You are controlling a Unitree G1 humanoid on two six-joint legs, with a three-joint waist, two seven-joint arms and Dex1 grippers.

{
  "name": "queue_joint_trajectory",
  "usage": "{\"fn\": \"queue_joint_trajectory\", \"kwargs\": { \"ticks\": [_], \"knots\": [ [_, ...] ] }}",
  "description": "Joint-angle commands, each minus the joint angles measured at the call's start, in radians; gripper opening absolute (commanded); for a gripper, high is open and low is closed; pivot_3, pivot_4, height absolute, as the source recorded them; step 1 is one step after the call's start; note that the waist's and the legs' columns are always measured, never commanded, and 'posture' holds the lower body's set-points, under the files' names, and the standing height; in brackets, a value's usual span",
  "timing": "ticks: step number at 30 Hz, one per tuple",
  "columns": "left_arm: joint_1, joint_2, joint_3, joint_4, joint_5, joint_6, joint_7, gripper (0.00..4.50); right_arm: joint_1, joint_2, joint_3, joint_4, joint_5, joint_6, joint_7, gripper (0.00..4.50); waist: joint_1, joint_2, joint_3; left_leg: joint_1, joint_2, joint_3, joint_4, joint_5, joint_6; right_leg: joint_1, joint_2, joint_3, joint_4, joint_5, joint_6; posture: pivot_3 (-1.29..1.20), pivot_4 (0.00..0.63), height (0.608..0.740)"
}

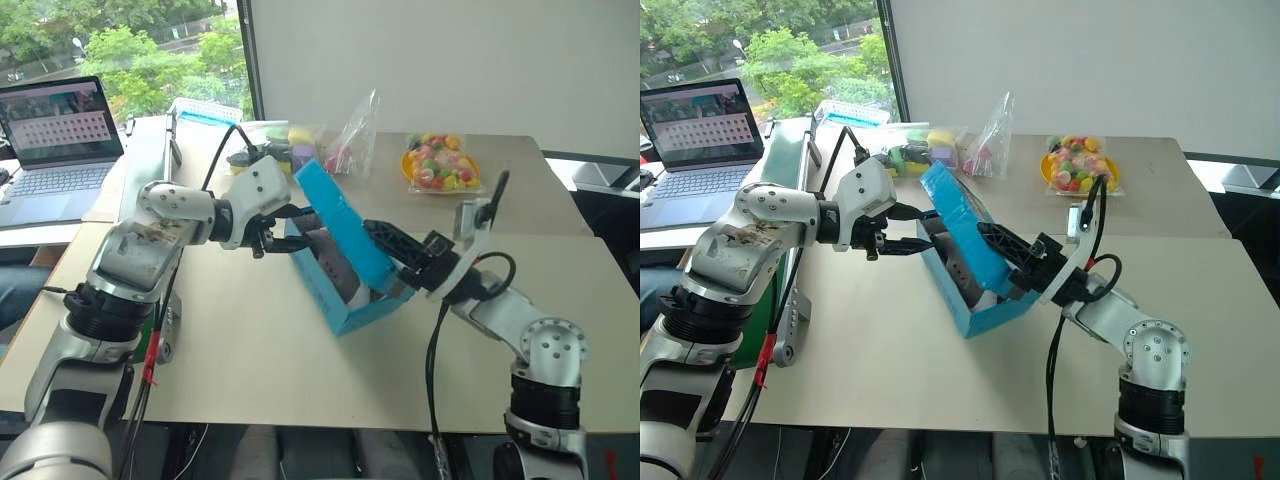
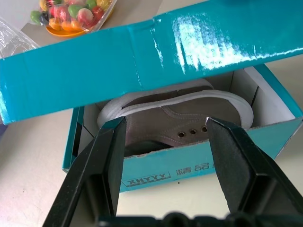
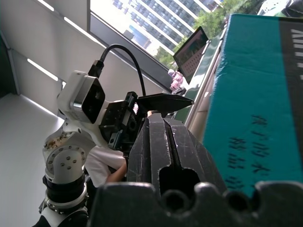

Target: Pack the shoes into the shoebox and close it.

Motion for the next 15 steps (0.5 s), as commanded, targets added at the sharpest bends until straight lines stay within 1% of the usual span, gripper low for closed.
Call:
{"fn": "queue_joint_trajectory", "kwargs": {
  "ticks": [1, 5, 7, 9, 11, 13, 14, 15],
  "knots": [
    [0.005, 0.016, 0.028, -0.018, 0.014, -0.025, 0.003, 2.85, -0.108, -0.046, -0.056, 0.008, 0.108, -0.024, -0.014, 0.02, -0.002, 0.001, 0.001, 0.000, 0.000, 0.000, 0.000, 0.000, 0.000, -0.001, 0.000, 0.000, 0.000, 0.000, 0.000, 0.00, 0.150, 0.740],
    [0.019, 0.010, 0.032, -0.033, 0.012, -0.020, 0.014, 2.85, -0.171, -0.079, -0.058, 0.006, 0.167, -0.025, -0.039, 0.02, 0.000, 0.001, 0.001, -0.001, 0.000, 0.000, -0.001, 0.000, 0.000, -0.001, 0.000, 0.000, 0.000, 0.000, 0.000, 0.00, 0.150, 0.740],
    [0.023, 0.006, 0.034, -0.040, 0.010, -0.015, 0.020, 2.85, -0.199, -0.111, -0.033, 0.008, 0.123, -0.010, -0.018, 0.02, 0.001, 0.001, 0.001, -0.002, 0.000, 0.000, -0.001, 0.000, 0.001, -0.001, 0.000, 0.000, -0.001, 0.000, 0.000, 0.00, 0.150, 0.740],
    [0.025, 0.008, 0.035, -0.043, 0.010, -0.014, 0.022, 2.85, -0.203, -0.146, 0.038, 0.037, -0.016, 0.004, 0.047, 0.02, 0.001, 0.001, 0.001, -0.002, 0.000, 0.000, -0.001, 0.000, 0.001, -0.002, 0.000, 0.000, -0.002, 0.000, 0.000, 0.00, 0.150, 0.740],
    [0.027, 0.011, 0.037, -0.045, 0.009, -0.013, 0.023, 2.85, -0.207, -0.182, 0.137, 0.067, -0.169, -0.001, 0.121, 0.02, 0.003, 0.001, 0.001, -0.002, 0.000, 0.000, -0.001, -0.001, 0.001, -0.002, 0.000, -0.001, -0.002, 0.000, 0.000, 0.00, 0.150, 0.740],
    [0.031, 0.019, 0.037, -0.047, 0.012, -0.012, 0.023, 2.85, -0.264, -0.217, 0.341, 0.150, -0.405, -0.013, 0.196, 0.02, 0.000, 0.001, 0.001, -0.002, 0.000, 0.000, -0.001, -0.001, 0.001, -0.002, 0.000, -0.001, -0.002, 0.000, 0.000, 0.00, 0.150, 0.740],
    [0.033, 0.025, 0.037, -0.049, 0.016, -0.012, 0.022, 2.85, -0.310, -0.220, 0.441, 0.207, -0.524, -0.022, 0.210, 0.02, -0.003, 0.001, 0.001, -0.002, 0.000, 0.000, -0.001, -0.001, 0.001, -0.002, 0.000, -0.001, -0.002, 0.000, 0.000, 0.00, 0.150, 0.740],
    [0.035, 0.030, 0.039, -0.052, 0.017, -0.010, 0.023, 2.85, -0.353, -0.209, 0.510, 0.269, -0.614, -0.036, 0.230, 0.02, -0.010, 0.001, 0.001, -0.002, 0.000, 0.000, -0.001, -0.001, 0.001, -0.002, 0.000, 0.000, -0.002, 0.000, 0.000, 0.00, 0.150, 0.740]
  ]
}}
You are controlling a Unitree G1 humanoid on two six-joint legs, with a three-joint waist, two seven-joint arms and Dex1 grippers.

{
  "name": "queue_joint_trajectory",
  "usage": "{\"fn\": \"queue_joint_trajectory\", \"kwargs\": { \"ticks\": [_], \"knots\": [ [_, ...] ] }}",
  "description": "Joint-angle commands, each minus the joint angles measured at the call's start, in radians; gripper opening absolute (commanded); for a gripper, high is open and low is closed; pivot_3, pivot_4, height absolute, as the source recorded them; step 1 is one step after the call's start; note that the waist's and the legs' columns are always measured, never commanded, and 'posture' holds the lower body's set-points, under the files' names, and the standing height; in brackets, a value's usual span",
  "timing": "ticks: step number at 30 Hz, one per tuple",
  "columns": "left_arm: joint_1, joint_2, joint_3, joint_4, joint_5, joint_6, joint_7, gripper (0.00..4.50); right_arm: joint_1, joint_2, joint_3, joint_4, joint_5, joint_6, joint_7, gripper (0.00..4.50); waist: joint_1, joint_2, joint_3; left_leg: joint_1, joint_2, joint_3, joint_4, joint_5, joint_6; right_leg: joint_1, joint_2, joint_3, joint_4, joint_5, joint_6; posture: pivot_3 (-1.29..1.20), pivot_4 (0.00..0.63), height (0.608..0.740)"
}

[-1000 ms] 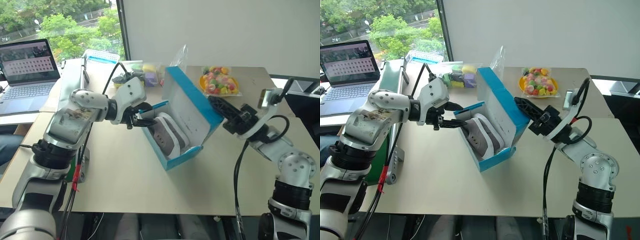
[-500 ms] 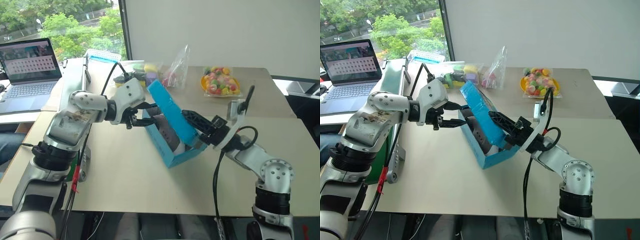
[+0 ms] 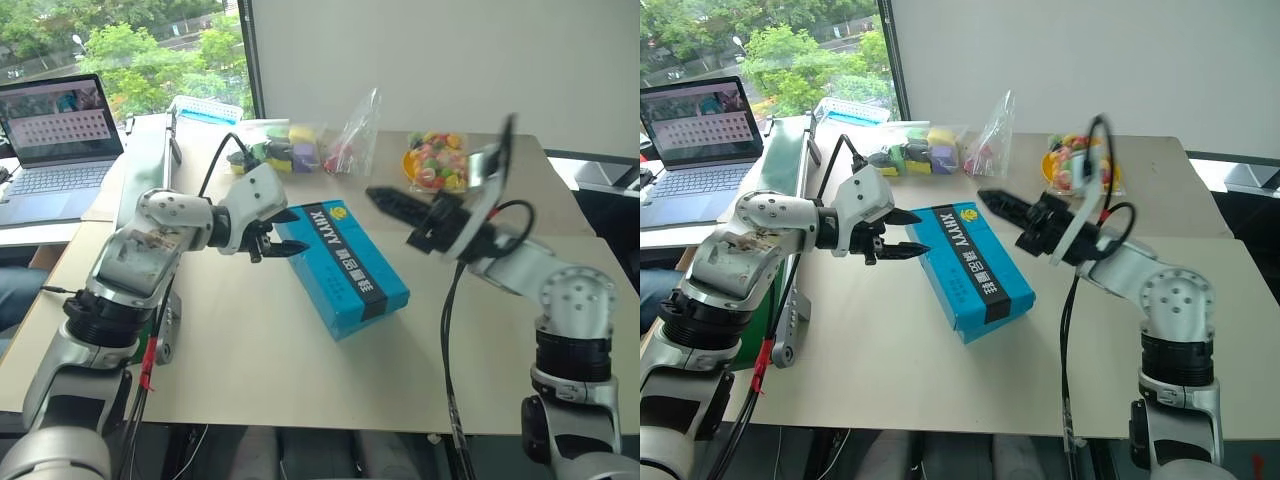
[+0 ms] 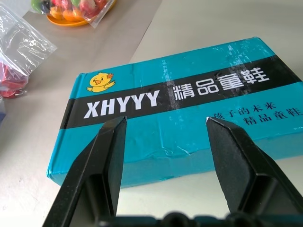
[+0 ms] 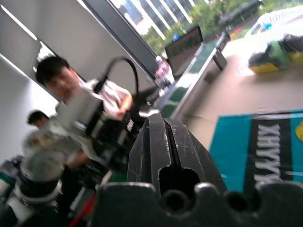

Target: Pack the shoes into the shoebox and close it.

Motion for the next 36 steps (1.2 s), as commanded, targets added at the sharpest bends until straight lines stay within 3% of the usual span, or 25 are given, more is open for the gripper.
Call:
{"fn": "queue_joint_trajectory", "kwargs": {
  "ticks": [1, 7, 10, 12, 17, 22, 28, 32, 36],
  "knots": [
    [-0.004, 0.026, 0.033, -0.044, 0.011, -0.006, 0.005, 2.85, -0.149, 0.017, 0.284, 0.184, -0.381, -0.056, 0.105, 0.02, -0.008, 0.000, 0.000, 0.000, 0.000, 0.001, 0.000, 0.000, 0.000, -0.001, 0.000, 0.001, 0.000, 0.000, 0.000, 0.00, 0.150, 0.740],
    [0.036, 0.048, 0.064, -0.109, -0.005, 0.039, 0.030, 2.85, -0.228, 0.134, 0.373, 0.473, -0.602, -0.177, 0.285, 0.02, -0.005, 0.000, 0.000, -0.008, 0.000, 0.000, 0.001, 0.000, 0.000, -0.009, 0.000, 0.001, 0.003, 0.000, 0.000, 0.00, 0.150, 0.740],
    [0.080, 0.069, 0.091, -0.162, -0.016, 0.076, 0.050, 2.85, -0.215, 0.140, 0.482, 0.568, -0.760, -0.238, 0.372, 0.02, -0.009, -0.001, -0.001, -0.007, 0.000, 0.000, 0.001, 0.000, 0.000, -0.009, 0.000, 0.000, 0.004, 0.000, -0.001, 0.00, 0.150, 0.740],
    [0.097, 0.075, 0.104, -0.182, -0.023, 0.096, 0.063, 2.85, -0.210, 0.140, 0.486, 0.582, -0.807, -0.254, 0.405, 0.02, -0.008, -0.001, -0.001, -0.003, 0.000, 0.000, 0.001, 0.000, 0.000, -0.006, 0.000, 0.000, 0.005, 0.000, -0.001, 0.00, 0.150, 0.740],
    [0.140, 0.072, 0.131, -0.223, -0.056, 0.109, 0.061, 2.85, -0.217, 0.099, 0.355, 0.431, -0.770, -0.212, 0.492, 0.02, 0.000, -0.003, -0.002, 0.010, 0.000, -0.001, 0.000, 0.000, 0.000, 0.008, 0.000, -0.001, 0.004, -0.004, 0.006, 0.00, 0.150, 0.740],
    [0.203, 0.041, 0.163, -0.234, -0.089, 0.015, 0.053, 2.85, -0.176, -0.182, 0.366, 0.132, -0.887, -0.292, 0.653, 0.02, 0.027, -0.001, 0.000, 0.001, -0.001, -0.002, 0.001, 0.000, 0.000, 0.000, -0.001, -0.002, 0.004, -0.001, 0.000, 0.00, 0.150, 0.740],
    [0.221, 0.034, 0.153, -0.187, -0.099, -0.018, 0.031, 2.85, -0.063, -0.371, 0.151, -0.064, -0.765, -0.299, 0.808, 0.02, 0.022, -0.002, 0.000, -0.006, 0.000, -0.002, 0.000, -0.001, 0.000, -0.005, -0.001, -0.003, 0.001, -0.001, -0.001, 0.00, 0.150, 0.740],
    [0.185, -0.011, 0.162, -0.135, -0.109, -0.006, 0.059, 2.85, -0.001, -0.350, 0.031, -0.036, -0.729, -0.280, 0.758, 0.02, 0.020, -0.002, 0.001, -0.004, 0.000, -0.002, 0.002, -0.001, 0.000, -0.001, -0.001, -0.004, -0.001, 0.000, -0.001, 0.00, 0.150, 0.740],
    [0.174, -0.006, 0.125, -0.045, -0.021, -0.053, 0.093, 2.85, 0.004, -0.303, -0.055, 0.009, -0.685, -0.253, 0.722, 0.02, 0.016, -0.002, 0.001, -0.002, 0.000, -0.002, 0.002, -0.001, 0.000, 0.000, -0.001, -0.003, 0.000, 0.000, -0.001, 0.00, 0.150, 0.740]
  ]
}}
